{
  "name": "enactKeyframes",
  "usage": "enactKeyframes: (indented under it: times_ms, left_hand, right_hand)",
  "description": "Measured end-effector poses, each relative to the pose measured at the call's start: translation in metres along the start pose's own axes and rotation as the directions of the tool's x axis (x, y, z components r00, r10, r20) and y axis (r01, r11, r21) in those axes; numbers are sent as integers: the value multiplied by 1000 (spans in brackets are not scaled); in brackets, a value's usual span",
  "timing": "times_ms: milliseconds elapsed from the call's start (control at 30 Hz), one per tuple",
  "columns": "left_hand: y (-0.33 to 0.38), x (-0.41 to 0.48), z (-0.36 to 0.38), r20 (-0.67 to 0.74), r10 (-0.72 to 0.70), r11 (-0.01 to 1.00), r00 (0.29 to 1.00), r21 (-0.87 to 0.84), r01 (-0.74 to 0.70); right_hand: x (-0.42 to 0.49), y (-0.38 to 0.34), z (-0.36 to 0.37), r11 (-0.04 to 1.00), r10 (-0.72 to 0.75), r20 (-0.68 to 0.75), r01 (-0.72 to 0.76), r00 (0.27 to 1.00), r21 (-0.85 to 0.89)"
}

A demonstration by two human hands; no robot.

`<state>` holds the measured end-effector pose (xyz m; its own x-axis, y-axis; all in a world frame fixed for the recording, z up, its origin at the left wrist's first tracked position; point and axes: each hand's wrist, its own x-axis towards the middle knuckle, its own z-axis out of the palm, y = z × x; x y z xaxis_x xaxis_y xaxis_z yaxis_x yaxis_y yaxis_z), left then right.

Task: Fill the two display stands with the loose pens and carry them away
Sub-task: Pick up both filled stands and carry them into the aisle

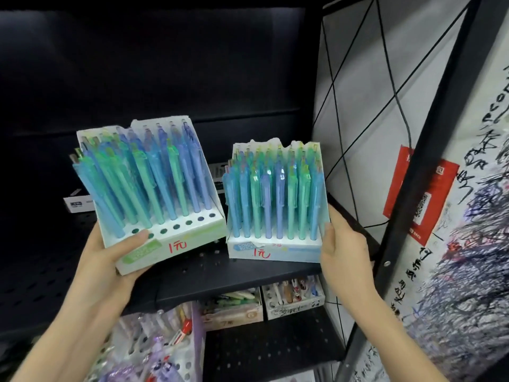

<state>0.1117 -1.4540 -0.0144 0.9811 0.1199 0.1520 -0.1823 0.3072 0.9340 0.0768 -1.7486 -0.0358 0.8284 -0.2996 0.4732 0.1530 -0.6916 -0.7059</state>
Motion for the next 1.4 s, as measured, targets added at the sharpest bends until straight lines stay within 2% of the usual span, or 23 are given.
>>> enactKeyframes:
  times_ms: [233, 400, 567, 667, 700, 733, 767, 800, 833, 867, 1000, 1100, 1300, 1400]
  left_hand:
    - [-4, -7, -5, -52, -68, 995, 996, -73, 64]
    - [-4, -12, -6, -55, -69, 997, 996, -50, 66]
    - [-5, -18, -7, -43, -71, 997, 997, -33, 69]
    - [-7, -21, -8, -31, -84, 996, 996, -26, 83]
    - [-8, -21, -9, -33, -88, 996, 996, -29, 87]
    - [-8, -21, -10, -32, -89, 996, 996, -31, 88]
    - [-8, -21, -11, -30, -89, 996, 996, -29, 88]
    - [-8, -20, -11, -27, -87, 996, 996, -27, 86]
    - [-8, -20, -11, -23, -86, 996, 996, -25, 86]
    - [-8, -20, -11, -18, -86, 996, 996, -25, 85]
    - [-10, -18, -10, 3, -92, 995, 996, -26, 92]
    - [-10, -17, -9, -3, -96, 995, 995, -25, 96]
    - [-5, -25, -11, -40, -107, 994, 993, -36, 106]
    - [0, -34, -17, -68, -102, 994, 992, -56, 99]
  right_hand:
    - [-27, -4, -8, 1000, 11, -29, -11, 1000, -4]
    - [-28, -2, -12, 996, -2, -55, -3, 998, -92]
    - [-29, 2, -12, 994, 22, -94, -32, 995, -105]
    - [-42, 4, -12, 990, 116, -211, -130, 971, -56]
    - [-47, 5, -11, 983, 161, -190, -175, 968, -55]
    - [-49, 5, -10, 971, 237, -113, -237, 965, 17]
    - [-49, 5, -9, 926, 337, 10, -333, 941, 179]
    - [-49, 3, -7, 821, 408, 149, -433, 901, 372]
    - [-48, 2, -7, 699, 436, 245, -497, 866, 514]
    - [-46, 0, -8, 622, 429, 295, -516, 854, 588]
    - [-44, 0, -11, 542, 371, 340, -499, 864, 676]
    - [-44, 3, -12, 504, 381, 341, -502, 859, 703]
    - [-45, 5, -11, 361, 379, 377, -510, 845, 781]
    - [-45, 5, -15, 332, 366, 367, -489, 855, 807]
